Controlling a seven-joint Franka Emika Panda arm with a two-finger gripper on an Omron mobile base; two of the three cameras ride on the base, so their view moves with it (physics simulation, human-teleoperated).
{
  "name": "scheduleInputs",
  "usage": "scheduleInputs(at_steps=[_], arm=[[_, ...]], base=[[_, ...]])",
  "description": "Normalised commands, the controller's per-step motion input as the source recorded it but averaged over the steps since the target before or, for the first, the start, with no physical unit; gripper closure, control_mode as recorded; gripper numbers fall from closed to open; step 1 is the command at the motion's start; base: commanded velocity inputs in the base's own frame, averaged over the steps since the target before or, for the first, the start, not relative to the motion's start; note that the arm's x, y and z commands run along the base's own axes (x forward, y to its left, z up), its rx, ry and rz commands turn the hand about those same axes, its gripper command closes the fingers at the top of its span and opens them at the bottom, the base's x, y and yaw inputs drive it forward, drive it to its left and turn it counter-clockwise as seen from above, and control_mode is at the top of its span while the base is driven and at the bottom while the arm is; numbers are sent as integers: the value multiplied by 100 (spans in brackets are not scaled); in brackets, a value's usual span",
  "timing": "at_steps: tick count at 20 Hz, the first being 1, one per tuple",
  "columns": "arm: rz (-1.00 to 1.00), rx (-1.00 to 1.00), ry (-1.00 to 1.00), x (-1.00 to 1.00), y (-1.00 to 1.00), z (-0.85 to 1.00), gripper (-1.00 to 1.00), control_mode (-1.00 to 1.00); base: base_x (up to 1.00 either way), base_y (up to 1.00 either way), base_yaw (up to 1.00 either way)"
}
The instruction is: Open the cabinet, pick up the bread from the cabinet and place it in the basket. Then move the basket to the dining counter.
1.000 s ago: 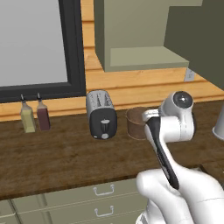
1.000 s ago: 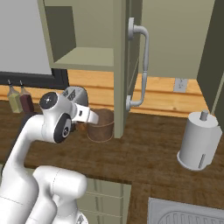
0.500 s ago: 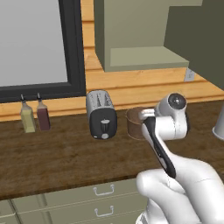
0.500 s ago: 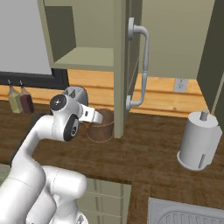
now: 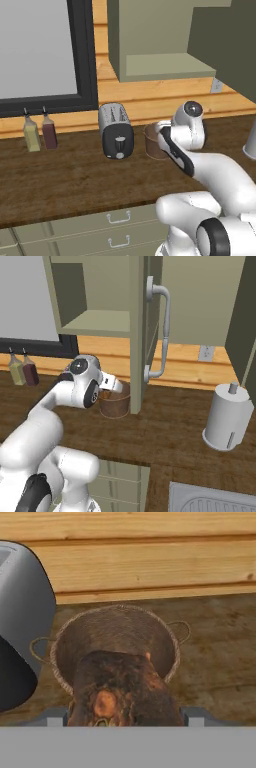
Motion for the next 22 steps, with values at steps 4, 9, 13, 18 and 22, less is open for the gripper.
scheduleInputs(at_steps=[4, 9, 13, 18, 22], arm=[[0, 5, 8, 43, -8, -40, 100, -100], [0, 2, 2, 17, -1, -24, 100, -100], [0, 0, 0, 30, 0, -8, 100, -100], [0, 0, 0, 23, 0, -4, 100, -100], [0, 0, 1, 23, 4, -21, 100, -100]], base=[[0, 0, 0], [0, 0, 0], [0, 0, 0], [0, 0, 0], [0, 0, 0]])
